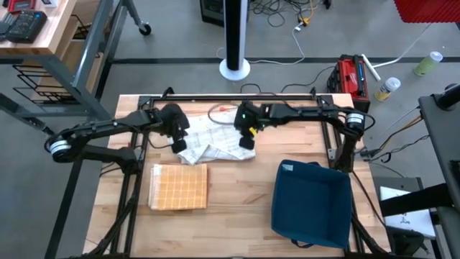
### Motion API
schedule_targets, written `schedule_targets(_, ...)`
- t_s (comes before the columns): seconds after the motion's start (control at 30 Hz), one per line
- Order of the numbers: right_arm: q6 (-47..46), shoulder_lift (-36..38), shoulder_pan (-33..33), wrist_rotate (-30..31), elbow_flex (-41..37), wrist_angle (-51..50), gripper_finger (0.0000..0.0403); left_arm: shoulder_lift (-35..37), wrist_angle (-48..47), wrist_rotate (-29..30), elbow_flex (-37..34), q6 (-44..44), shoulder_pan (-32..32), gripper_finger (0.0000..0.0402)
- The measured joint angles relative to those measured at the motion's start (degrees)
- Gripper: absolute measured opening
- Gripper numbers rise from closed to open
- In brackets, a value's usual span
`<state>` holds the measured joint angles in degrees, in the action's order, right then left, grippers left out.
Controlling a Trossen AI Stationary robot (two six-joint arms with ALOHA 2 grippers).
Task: Fold towel
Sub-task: Fold the white towel
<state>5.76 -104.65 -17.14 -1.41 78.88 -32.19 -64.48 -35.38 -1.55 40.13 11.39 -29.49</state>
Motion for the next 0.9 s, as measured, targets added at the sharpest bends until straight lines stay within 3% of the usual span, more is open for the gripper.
schedule_targets(0.3, -6.0, -6.7, -6.0, 1.7, 14.9, -5.3, 0.0135, -4.1, 1.9, -2.1, -2.2, 2.5, -6.0, 0.0000)
schedule_targets(0.47, -5.1, -13.8, -6.5, 1.6, 23.2, -13.4, 0.0157, -9.6, 2.7, -7.6, -2.7, 4.5, -6.7, 0.0013)
schedule_targets(0.67, -4.1, -24.0, -6.7, 2.0, 34.7, -26.0, 0.0166, -15.8, 3.5, -7.6, -3.3, 5.9, -7.1, 0.0034)
schedule_targets(0.9, -2.9, -32.9, -6.8, 3.5, 45.8, -36.4, 0.0155, -17.8, 3.8, -8.0, -3.6, 7.4, -7.4, 0.0036)
